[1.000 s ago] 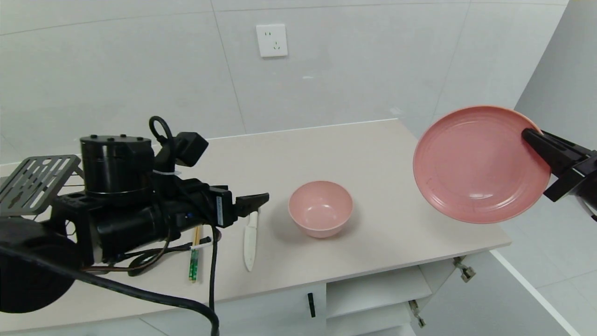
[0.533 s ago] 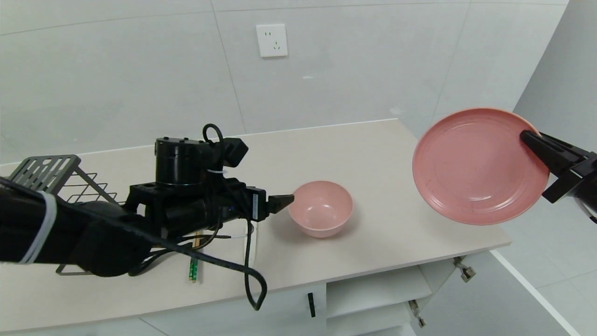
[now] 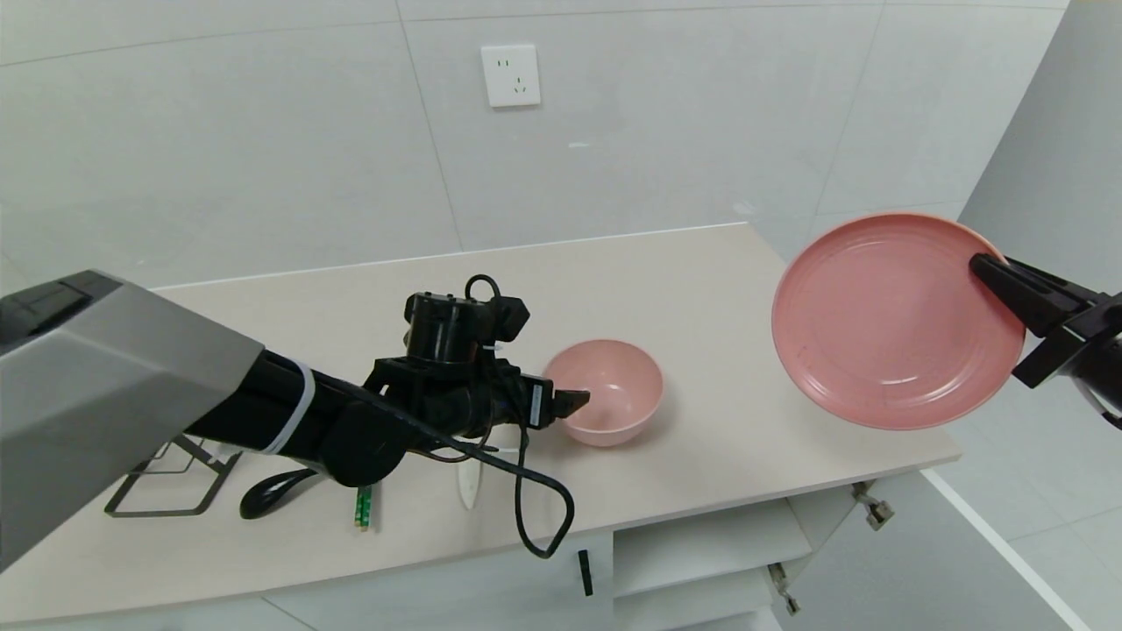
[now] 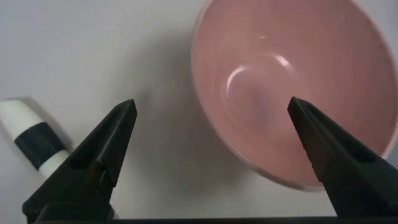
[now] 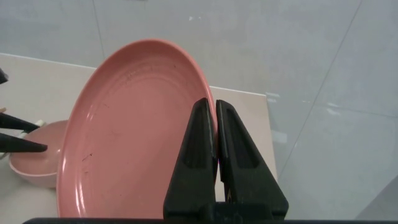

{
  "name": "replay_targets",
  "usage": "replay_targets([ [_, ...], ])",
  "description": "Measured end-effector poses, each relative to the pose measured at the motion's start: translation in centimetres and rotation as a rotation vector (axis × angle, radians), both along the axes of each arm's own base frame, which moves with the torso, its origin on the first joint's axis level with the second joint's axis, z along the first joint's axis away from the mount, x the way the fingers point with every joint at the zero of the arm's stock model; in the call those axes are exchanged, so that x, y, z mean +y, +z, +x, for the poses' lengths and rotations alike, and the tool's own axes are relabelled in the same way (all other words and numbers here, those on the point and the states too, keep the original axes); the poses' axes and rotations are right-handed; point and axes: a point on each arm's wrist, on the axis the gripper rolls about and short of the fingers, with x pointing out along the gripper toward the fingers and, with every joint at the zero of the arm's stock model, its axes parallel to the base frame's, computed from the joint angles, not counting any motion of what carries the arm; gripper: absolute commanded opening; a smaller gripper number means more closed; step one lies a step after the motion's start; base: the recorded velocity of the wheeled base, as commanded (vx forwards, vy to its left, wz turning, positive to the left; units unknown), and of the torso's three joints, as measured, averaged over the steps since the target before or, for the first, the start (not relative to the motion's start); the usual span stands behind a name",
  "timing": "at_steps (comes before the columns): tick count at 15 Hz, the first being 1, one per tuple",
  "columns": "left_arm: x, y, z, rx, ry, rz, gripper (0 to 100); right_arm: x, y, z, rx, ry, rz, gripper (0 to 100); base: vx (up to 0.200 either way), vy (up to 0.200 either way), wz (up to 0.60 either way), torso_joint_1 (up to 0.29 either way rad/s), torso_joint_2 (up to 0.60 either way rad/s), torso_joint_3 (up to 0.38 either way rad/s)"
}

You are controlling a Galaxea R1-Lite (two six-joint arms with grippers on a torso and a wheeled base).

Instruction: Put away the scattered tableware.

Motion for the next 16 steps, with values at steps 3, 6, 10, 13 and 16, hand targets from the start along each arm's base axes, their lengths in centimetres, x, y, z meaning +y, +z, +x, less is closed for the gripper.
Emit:
replay_targets([
  [3, -0.7, 0.2, 1.4, -0.023, -0.004, -0.015, 100, 0.0, -0.1, 0.1, 0.005, 0.000, -0.001, 0, 0.000, 0.000, 0.00, 0.000, 0.00, 0.000],
  [6, -1.0, -0.3, 1.8, -0.019, -0.006, -0.013, 100, 0.0, -0.1, 0.1, 0.005, 0.000, -0.002, 0, 0.000, 0.000, 0.00, 0.000, 0.00, 0.000],
  [10, -1.8, -1.4, 0.9, 0.018, -0.034, 0.002, 0, 0.0, -0.1, 0.1, 0.005, 0.000, -0.002, 0, 0.000, 0.000, 0.00, 0.000, 0.00, 0.000],
  [13, -1.7, -1.2, 0.3, 0.015, -0.041, -0.004, 0, 0.0, -0.1, 0.1, 0.004, 0.000, -0.002, 0, 0.000, 0.000, 0.00, 0.000, 0.00, 0.000],
  [16, -0.9, 1.2, -0.6, -0.030, -0.047, -0.034, 0, 0.0, -0.1, 0.1, 0.004, 0.000, -0.001, 0, 0.000, 0.000, 0.00, 0.000, 0.00, 0.000],
])
